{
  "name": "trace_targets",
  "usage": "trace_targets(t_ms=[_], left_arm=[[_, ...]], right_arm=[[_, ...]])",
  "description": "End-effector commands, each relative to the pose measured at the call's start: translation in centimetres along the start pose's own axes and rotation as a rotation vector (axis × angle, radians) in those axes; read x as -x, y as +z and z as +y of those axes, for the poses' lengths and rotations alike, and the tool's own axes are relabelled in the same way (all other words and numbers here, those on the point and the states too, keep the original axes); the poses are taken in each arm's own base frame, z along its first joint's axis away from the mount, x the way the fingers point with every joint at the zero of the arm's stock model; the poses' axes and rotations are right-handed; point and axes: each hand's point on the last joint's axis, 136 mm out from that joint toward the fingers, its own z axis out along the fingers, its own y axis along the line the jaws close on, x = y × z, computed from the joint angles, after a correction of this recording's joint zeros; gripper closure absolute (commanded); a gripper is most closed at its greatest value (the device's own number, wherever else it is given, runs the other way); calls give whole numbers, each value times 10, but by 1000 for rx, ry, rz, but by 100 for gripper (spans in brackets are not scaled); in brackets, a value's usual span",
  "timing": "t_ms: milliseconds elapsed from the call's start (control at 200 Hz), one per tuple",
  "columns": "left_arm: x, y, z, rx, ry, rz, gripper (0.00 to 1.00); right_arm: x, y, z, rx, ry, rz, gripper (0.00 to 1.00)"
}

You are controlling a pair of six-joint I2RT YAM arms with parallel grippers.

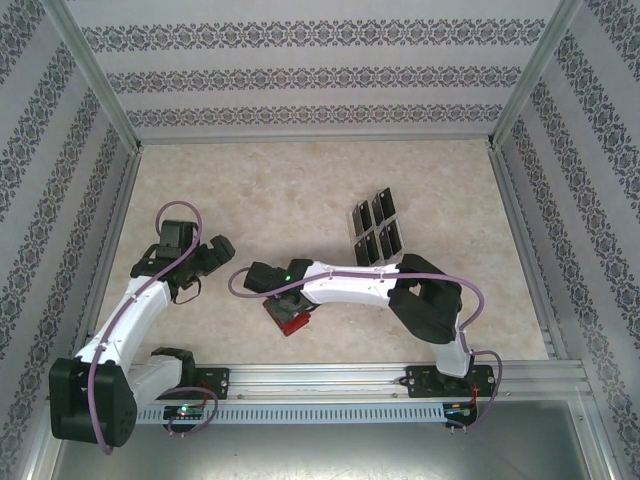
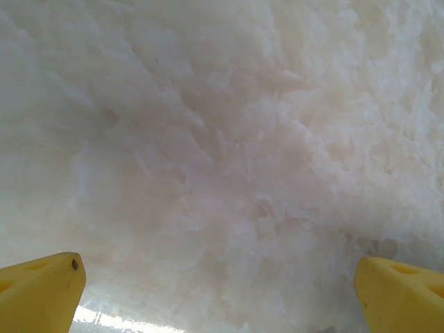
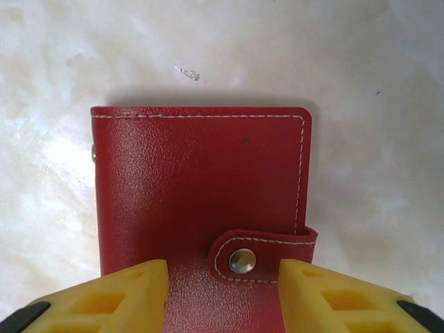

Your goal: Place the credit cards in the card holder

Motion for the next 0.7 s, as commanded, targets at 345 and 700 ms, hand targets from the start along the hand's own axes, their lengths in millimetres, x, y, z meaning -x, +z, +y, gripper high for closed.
trace_targets(t_ms=[345,700], left_arm=[[4,4,-2,-27,-12,-9,0],[3,4,-3,-31,-10,-3,0]], right_arm=[[3,8,-21,-94,29,-9,67],[-2,10,-23,-82,30,6,93]])
